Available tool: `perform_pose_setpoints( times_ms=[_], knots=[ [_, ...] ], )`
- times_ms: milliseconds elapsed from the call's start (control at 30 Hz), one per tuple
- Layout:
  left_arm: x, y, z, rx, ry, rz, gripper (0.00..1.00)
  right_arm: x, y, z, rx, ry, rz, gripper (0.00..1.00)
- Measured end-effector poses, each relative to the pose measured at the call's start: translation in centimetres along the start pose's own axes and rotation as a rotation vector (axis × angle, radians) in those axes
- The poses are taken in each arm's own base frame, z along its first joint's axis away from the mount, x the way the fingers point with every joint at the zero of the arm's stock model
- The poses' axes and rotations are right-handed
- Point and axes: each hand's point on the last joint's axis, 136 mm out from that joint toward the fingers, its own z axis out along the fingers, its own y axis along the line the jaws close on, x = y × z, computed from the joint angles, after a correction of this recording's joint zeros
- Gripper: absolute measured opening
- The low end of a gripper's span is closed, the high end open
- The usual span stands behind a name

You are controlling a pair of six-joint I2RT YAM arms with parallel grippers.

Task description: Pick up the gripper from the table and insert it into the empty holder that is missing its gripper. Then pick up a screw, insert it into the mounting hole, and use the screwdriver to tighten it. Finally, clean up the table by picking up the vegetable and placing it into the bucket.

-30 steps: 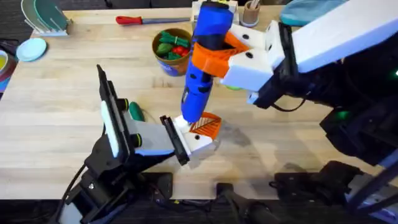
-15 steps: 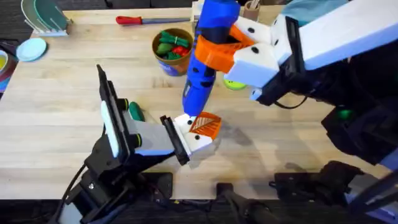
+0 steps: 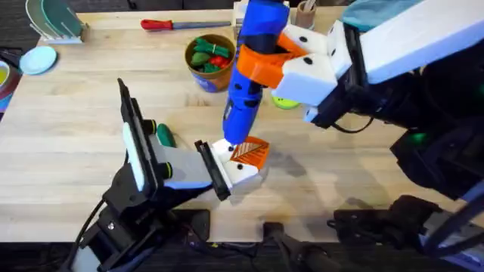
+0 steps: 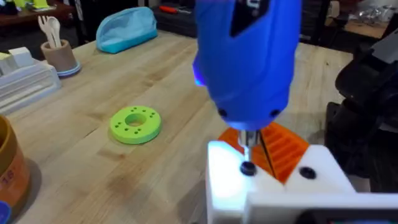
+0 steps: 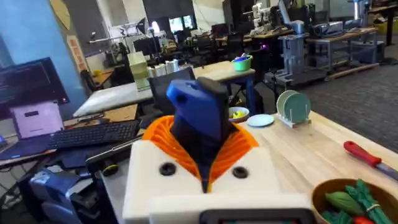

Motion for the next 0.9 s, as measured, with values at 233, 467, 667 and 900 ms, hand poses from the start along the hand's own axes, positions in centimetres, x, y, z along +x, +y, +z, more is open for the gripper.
perform_pose_setpoints(
  times_ms=[233, 467, 667, 900],
  knots=[
    [-0.01, 0.00, 0.00, 0.000, 0.000, 0.000, 0.006, 0.02, 0.00, 0.00, 0.000, 0.000, 0.003, 0.021],
    [0.00, 0.00, 0.00, 0.000, 0.000, 0.000, 0.006, 0.00, 0.00, 0.00, 0.000, 0.000, 0.003, 0.021],
    [0.01, 0.00, 0.00, 0.000, 0.000, 0.000, 0.006, 0.41, -0.19, 0.17, 0.001, 0.009, 0.011, 0.021],
    [0.00, 0.00, 0.00, 0.000, 0.000, 0.000, 0.006, 0.50, -0.21, 0.19, 0.002, 0.012, 0.017, 0.021]
  ],
)
